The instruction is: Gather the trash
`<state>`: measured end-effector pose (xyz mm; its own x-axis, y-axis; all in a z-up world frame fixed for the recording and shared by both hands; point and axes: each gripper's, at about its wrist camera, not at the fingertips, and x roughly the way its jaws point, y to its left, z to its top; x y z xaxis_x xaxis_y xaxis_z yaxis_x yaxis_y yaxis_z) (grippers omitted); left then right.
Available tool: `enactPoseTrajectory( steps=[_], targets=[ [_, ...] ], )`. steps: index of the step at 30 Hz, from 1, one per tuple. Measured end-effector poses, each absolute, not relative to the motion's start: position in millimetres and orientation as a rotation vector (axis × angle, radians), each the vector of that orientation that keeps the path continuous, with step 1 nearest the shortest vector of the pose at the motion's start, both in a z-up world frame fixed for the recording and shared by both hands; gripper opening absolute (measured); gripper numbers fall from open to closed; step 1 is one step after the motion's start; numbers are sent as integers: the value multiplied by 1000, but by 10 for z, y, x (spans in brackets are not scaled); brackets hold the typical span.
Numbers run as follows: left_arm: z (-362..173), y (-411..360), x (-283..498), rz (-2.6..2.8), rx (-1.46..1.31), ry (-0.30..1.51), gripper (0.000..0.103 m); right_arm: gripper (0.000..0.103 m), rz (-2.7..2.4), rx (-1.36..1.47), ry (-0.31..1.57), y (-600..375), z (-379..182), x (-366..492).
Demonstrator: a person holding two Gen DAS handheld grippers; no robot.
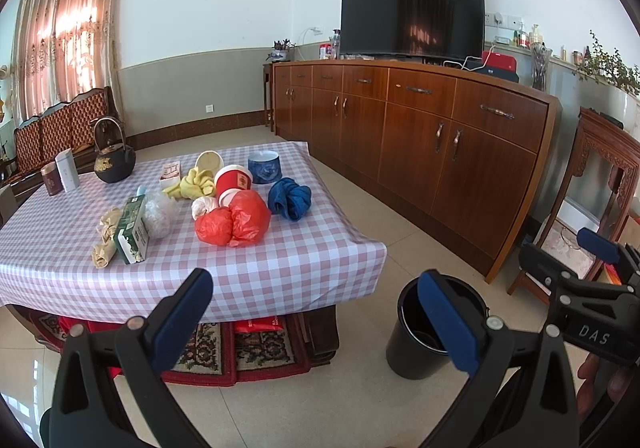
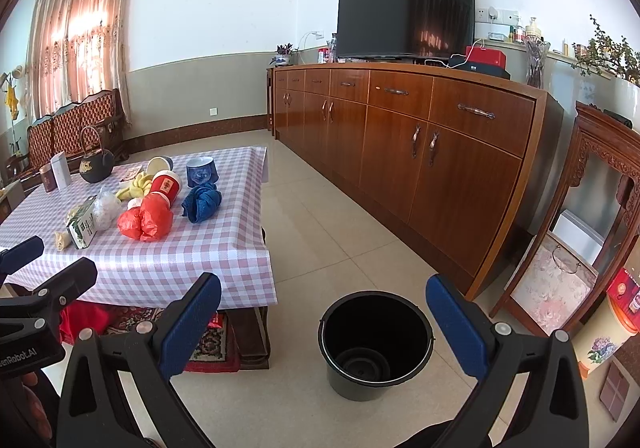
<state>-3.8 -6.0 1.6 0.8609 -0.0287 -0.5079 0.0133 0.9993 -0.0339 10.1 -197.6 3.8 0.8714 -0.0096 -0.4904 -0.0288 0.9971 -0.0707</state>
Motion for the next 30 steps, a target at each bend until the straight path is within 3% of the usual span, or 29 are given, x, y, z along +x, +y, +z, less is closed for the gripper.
enactPoseTrajectory(
  steps=[30],
  targets=[
    [49,-52,-22,-26,-38,537,103,103,17,-86,506,-1948,116,112]
  ],
)
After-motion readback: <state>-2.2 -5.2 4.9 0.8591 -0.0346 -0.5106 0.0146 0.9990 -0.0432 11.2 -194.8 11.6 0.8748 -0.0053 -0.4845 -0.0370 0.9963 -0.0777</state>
